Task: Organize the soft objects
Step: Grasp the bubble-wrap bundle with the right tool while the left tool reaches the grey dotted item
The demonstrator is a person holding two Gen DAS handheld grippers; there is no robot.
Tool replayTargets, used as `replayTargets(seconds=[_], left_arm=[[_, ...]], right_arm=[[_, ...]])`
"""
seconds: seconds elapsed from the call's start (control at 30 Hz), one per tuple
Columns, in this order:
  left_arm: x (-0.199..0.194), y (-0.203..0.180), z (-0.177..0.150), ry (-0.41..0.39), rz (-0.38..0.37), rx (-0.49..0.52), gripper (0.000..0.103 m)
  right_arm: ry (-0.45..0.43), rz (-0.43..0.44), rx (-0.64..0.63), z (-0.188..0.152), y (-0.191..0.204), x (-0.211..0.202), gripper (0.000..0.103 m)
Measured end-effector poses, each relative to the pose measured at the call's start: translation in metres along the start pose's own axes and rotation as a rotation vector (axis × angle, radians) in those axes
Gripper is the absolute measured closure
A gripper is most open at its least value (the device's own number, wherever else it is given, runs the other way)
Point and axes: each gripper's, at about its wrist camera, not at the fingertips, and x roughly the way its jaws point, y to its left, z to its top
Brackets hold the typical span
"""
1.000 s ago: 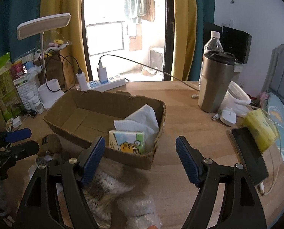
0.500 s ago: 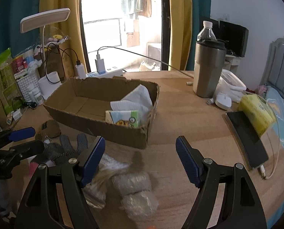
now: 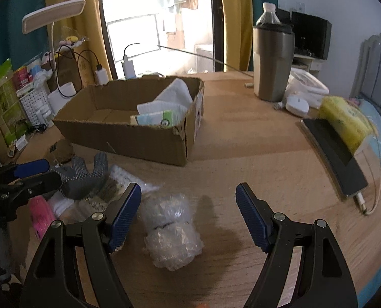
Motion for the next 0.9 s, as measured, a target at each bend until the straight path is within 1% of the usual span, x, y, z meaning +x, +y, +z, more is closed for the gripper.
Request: replayTargets(seconds=[0.23,0.5,0.7,0.9], left_arm=[[0.011,0.0,0.0,0.025,0.019,0.004,0.026],[0.024,0.0,0.0,0.054,0.041,0.009,0.026],[0.035,-0.001,0.001,0.074,0.059,0.015,0.026],[0.044,-0.002,0.003,0.093,0.07,0.024,0.026]], right_arm=[[0.03,0.028,-0.025,-0.006,0.001,0.007,0.024],[0.048,0.038,-0.025,-0.008,-0.003,0.013,0.026],[0.056,0.057,-0.028,-0.007,-0.004,0.017,0.03],[0.07,0.068,-0.025,-0.008,-0.004,0.021,0.038]])
